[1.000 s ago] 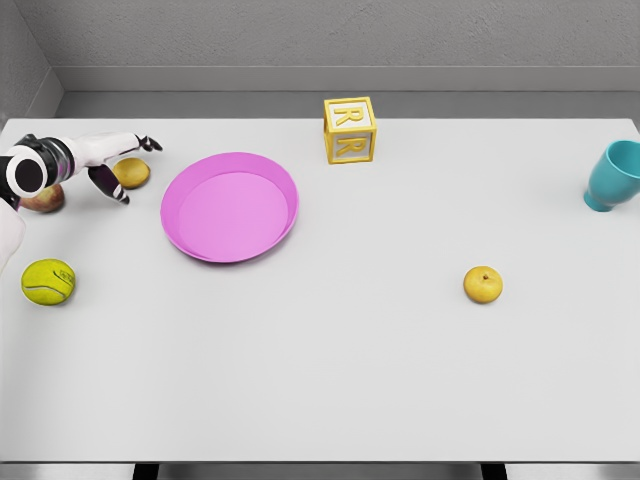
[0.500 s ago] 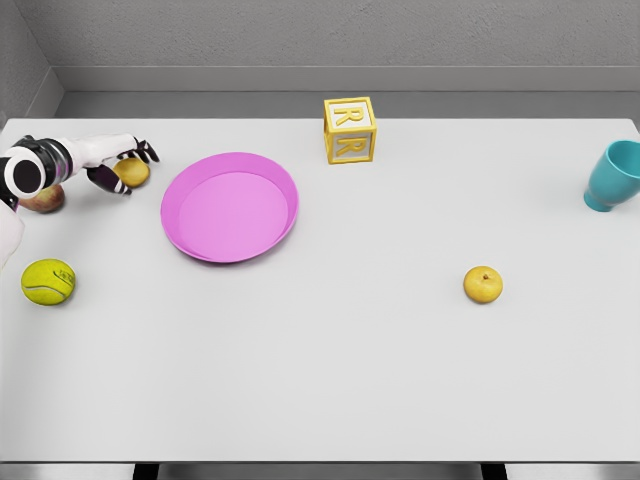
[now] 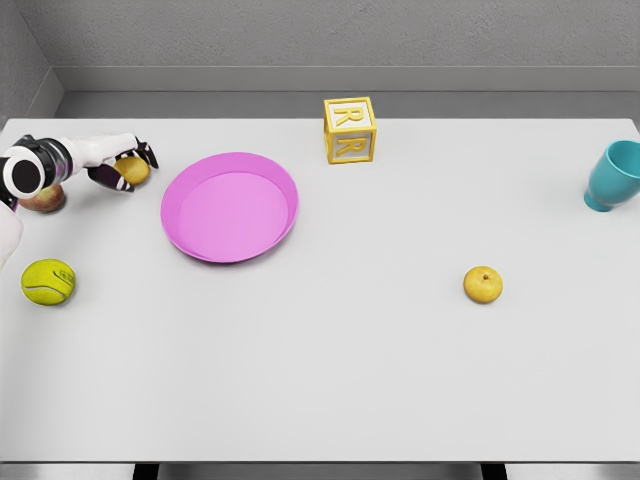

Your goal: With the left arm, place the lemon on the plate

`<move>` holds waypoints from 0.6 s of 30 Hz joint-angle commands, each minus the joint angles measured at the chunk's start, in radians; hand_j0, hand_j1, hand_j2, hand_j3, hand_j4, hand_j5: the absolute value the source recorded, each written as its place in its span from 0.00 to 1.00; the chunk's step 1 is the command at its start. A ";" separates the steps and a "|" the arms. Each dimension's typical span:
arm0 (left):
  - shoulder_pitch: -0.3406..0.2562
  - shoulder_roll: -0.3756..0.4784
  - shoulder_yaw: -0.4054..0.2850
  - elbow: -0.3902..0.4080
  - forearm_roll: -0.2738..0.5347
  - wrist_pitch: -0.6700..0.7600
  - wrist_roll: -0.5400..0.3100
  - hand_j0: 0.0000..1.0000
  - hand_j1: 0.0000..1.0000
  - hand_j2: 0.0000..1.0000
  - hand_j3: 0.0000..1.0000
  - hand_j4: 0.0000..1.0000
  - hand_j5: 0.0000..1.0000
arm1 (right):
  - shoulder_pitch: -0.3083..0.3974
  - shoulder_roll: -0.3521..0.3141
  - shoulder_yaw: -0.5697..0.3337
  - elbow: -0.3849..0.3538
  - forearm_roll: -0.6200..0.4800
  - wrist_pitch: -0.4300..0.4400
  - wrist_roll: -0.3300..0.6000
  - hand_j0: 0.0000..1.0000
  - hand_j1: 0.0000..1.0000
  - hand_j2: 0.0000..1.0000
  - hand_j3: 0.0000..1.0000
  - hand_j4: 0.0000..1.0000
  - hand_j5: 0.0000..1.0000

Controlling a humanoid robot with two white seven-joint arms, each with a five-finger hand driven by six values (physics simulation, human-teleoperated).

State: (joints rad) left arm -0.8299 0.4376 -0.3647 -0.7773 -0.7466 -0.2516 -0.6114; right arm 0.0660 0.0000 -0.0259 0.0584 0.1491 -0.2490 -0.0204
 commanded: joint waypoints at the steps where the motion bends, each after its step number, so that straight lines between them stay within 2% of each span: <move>1: 0.000 0.004 0.016 -0.005 0.004 -0.023 0.001 0.58 0.58 0.58 0.58 0.58 0.58 | 0.000 0.000 0.000 0.000 0.000 0.000 0.000 1.00 1.00 1.00 1.00 1.00 1.00; 11: 0.000 0.012 0.040 -0.010 0.021 -0.092 0.001 0.55 0.55 0.55 0.55 0.55 0.55 | 0.000 0.000 0.000 0.000 0.000 0.000 0.000 1.00 1.00 1.00 1.00 1.00 1.00; 18: 0.008 0.032 0.038 -0.037 0.072 -0.147 0.001 0.53 0.53 0.53 0.53 0.53 0.53 | 0.000 0.000 0.000 0.001 0.000 0.000 0.000 1.00 1.00 1.00 1.00 1.00 1.00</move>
State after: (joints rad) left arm -0.8222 0.4662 -0.3278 -0.8016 -0.6938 -0.3859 -0.6114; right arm 0.0660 0.0000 -0.0259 0.0585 0.1489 -0.2490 -0.0205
